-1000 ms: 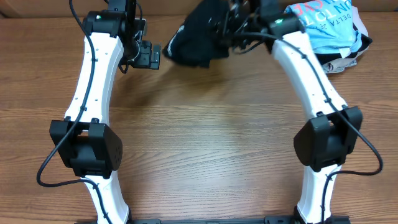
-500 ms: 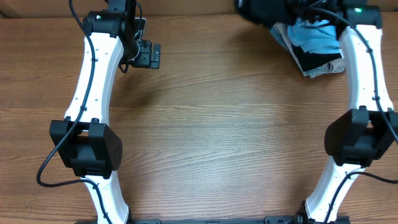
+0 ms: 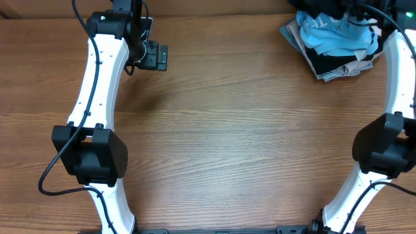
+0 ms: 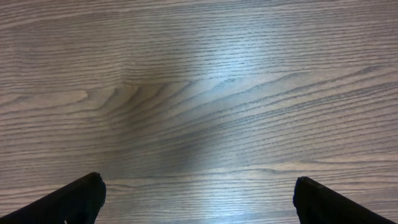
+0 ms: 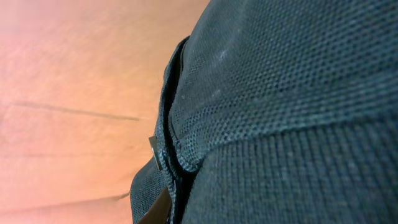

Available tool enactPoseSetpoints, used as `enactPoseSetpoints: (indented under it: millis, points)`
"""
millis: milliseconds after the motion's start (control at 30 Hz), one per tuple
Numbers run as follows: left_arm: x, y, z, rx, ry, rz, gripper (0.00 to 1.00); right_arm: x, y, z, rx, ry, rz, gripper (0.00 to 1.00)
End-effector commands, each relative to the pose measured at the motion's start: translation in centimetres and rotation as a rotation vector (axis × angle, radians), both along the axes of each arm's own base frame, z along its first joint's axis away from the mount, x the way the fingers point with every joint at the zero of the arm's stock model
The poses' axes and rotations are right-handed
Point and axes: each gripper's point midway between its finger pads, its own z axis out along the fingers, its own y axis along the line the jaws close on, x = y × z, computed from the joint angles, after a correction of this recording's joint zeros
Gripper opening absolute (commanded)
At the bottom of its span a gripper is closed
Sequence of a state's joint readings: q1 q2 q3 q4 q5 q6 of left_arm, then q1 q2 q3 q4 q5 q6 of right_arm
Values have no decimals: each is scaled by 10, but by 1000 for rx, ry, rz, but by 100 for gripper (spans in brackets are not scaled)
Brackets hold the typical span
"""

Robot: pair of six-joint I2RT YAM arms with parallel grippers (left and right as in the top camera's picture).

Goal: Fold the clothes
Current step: 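Lower the black bundle onto the clothes stack and open the right gripper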

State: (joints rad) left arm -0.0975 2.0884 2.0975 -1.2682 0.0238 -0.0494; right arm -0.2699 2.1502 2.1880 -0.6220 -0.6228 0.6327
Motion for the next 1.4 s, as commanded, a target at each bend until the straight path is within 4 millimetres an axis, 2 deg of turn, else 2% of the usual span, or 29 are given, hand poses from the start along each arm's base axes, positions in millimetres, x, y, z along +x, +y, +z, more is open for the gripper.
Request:
enactPoseSetpoints:
  millis: [0,133,300,333,367,433,467,533,633,767,1033,1233,1367]
  points:
    - [5,5,6,12,-27,-8,100,-5,-22,24,-29,-43,-46,4]
    - [7,4,7,11,-33,-8,100,-10,-34,4,-65,34,-97,4]
    - [8,4,7,11,-37,-7,100,-21,-61,-34,-140,188,-247,4]
    - [8,4,7,11,-36,-7,100,-23,-66,-40,-158,212,-274,8]
    - [7,4,7,11,-35,-8,100,-25,-70,-45,-182,228,-282,21]
    - [7,4,7,11,-35,-8,100,-31,-77,-52,-240,253,-281,59]
    - [7,4,7,11,-36,-8,100,-34,-79,-55,-264,264,-276,71]
    - [8,4,7,11,-37,-8,100,-40,-83,-59,-294,290,-265,80]
    - [7,4,7,11,-36,-8,100,-53,-84,-64,-294,339,-252,81]
    - [7,5,7,12,-36,-8,100,-70,-82,-56,-348,358,-217,85]
    - [8,5,7,12,-37,-8,100,-95,-89,-12,-504,306,-223,100]
    - [8,4,7,12,-40,-8,100,-94,-90,4,-562,250,-210,100]
    - [9,4,8,11,-45,-8,100,-78,-96,11,-606,196,-249,100]
